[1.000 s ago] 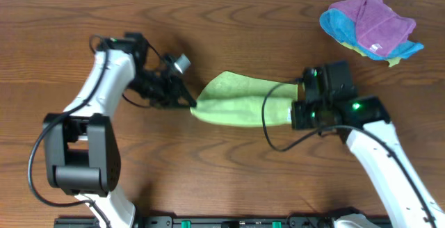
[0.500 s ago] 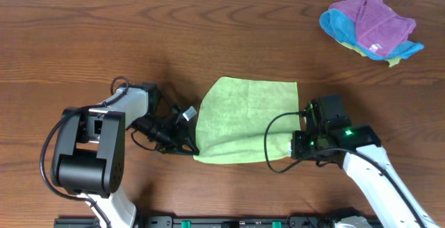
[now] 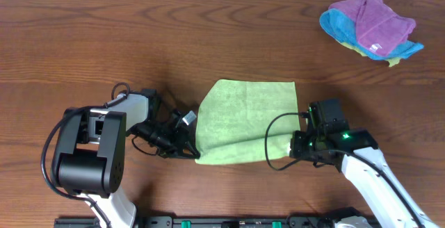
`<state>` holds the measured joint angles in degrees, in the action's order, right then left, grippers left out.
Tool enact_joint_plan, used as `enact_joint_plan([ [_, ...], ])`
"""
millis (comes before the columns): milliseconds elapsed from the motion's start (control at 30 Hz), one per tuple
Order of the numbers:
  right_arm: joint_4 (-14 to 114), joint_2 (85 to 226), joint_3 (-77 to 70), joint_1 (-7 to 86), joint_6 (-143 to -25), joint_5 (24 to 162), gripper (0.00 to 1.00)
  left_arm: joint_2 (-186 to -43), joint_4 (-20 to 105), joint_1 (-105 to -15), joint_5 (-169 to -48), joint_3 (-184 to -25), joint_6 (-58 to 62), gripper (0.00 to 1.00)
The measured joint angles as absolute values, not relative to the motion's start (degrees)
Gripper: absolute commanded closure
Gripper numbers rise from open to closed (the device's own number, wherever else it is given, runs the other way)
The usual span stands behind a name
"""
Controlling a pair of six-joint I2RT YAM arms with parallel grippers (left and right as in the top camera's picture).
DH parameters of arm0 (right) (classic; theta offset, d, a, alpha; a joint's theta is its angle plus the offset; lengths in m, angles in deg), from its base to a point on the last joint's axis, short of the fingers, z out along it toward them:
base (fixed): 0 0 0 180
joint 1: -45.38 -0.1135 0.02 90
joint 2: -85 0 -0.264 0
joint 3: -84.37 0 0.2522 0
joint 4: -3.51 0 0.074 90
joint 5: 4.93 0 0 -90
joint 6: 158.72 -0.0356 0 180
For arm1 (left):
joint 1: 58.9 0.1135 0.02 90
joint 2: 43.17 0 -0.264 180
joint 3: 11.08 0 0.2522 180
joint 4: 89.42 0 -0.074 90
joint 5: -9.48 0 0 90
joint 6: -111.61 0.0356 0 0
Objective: Fold the cloth
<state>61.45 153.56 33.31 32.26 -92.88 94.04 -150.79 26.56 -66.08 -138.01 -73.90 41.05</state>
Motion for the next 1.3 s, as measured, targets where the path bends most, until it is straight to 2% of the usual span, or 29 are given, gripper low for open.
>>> enact_joint_plan([
  [400, 49.74, 153.54, 33.38, 32.26, -96.64, 90.79, 0.99, -149.78, 46.23, -66.02, -143.15, -74.23, 22.73, 0.94],
  [600, 43.05, 153.73, 33.49, 32.26, -97.87, 88.86, 0.99, -147.4, 63.1, -66.19, -141.58, -74.89, 6.71, 0.94],
  [900, 32.95, 160.88, 33.51, 32.48, -98.2, 86.04, 0.99, -147.4, 78.6, -67.39, -137.18, -75.02, -8.63, 0.94],
  [1300, 24.69, 164.55, 33.53, 35.32, -98.28, 83.75, 0.99, -147.4, 85.0, -69.1, -126.34, -75.02, -13.35, 0.94],
])
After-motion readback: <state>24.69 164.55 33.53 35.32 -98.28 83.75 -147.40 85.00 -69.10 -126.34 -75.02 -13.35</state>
